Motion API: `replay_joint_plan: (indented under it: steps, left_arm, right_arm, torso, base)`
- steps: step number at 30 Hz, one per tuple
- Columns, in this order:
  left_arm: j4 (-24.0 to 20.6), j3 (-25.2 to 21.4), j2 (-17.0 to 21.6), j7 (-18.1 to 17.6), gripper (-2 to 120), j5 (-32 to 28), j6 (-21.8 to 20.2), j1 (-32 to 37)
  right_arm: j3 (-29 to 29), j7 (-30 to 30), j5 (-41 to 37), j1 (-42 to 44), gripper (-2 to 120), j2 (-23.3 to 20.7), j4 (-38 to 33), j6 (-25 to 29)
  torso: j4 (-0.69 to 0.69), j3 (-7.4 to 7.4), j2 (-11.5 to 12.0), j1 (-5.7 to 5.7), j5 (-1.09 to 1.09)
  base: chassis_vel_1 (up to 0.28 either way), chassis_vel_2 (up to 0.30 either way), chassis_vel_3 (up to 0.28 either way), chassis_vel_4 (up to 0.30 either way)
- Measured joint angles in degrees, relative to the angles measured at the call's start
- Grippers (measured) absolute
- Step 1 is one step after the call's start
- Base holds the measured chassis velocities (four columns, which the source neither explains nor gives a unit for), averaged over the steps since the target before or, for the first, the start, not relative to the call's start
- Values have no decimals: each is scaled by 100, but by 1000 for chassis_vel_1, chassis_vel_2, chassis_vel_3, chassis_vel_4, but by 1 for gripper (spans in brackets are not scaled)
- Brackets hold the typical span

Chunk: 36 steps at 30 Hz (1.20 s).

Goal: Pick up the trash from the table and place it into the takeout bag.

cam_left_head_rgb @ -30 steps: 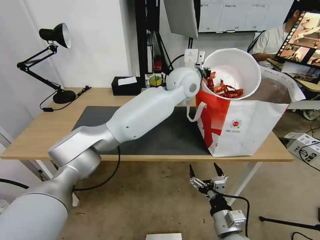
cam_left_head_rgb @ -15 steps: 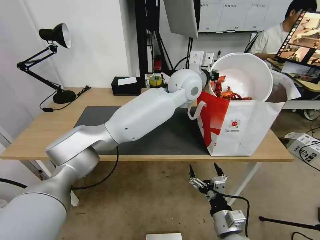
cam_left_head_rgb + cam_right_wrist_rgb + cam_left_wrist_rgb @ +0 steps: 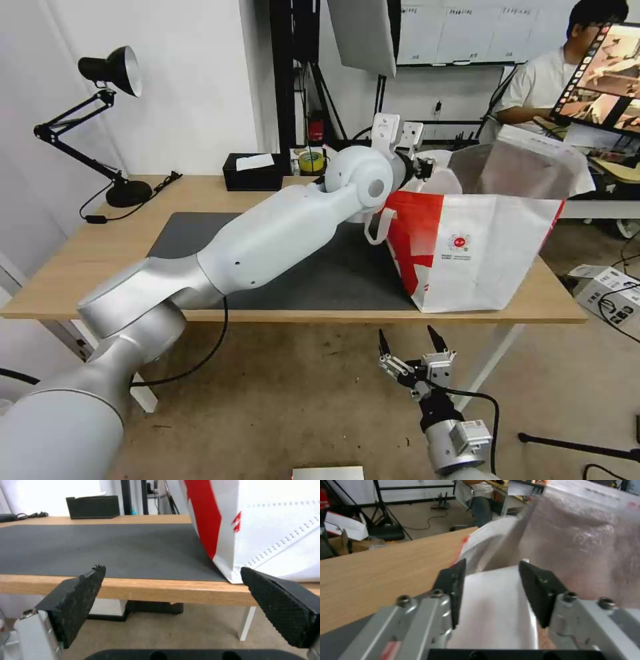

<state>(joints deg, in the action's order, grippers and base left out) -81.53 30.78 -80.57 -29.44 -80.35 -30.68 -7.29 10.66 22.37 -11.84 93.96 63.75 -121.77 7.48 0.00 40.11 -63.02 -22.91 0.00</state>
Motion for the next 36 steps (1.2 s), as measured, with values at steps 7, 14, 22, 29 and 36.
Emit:
replay_joint_plan:
  steps: [7, 14, 22, 29, 36]
  left_arm:
    - [-111, -40, 133, -14, 77, 25, 74, 1]
    - [-459, -44, 574, -168, 99, 158, 251, 147]
    - [-1184, -116, 1485, -160, 100, 256, 635, 417]
    - [-1850, -331, 2533, 681, 100, 610, 1652, 1184]
    - [-2009, -673, 3466, 1957, 100, 1812, 2553, 2067]
  right_arm:
    - [0, 0, 0, 0, 100, 0, 0, 0]
    - [0, 0, 0, 0, 100, 0, 0, 0]
    - [0, 0, 0, 0, 100, 0, 0, 0]
    - [0, 0, 0, 0, 100, 0, 0, 0]
    - [0, 0, 0, 0, 100, 0, 0, 0]
  torso:
    - [0, 0, 0, 0, 0]
    - [0, 0, 0, 0, -1]
    - [1, 0, -1, 0, -2]
    - [1, 0, 0, 0, -2]
    - [1, 0, 0, 0, -1]
  base:
    - [0, 0, 0, 0]
    - [0, 0, 0, 0]
    - [0, 0, 0, 0]
    - [0, 0, 0, 0]
    - [0, 0, 0, 0]
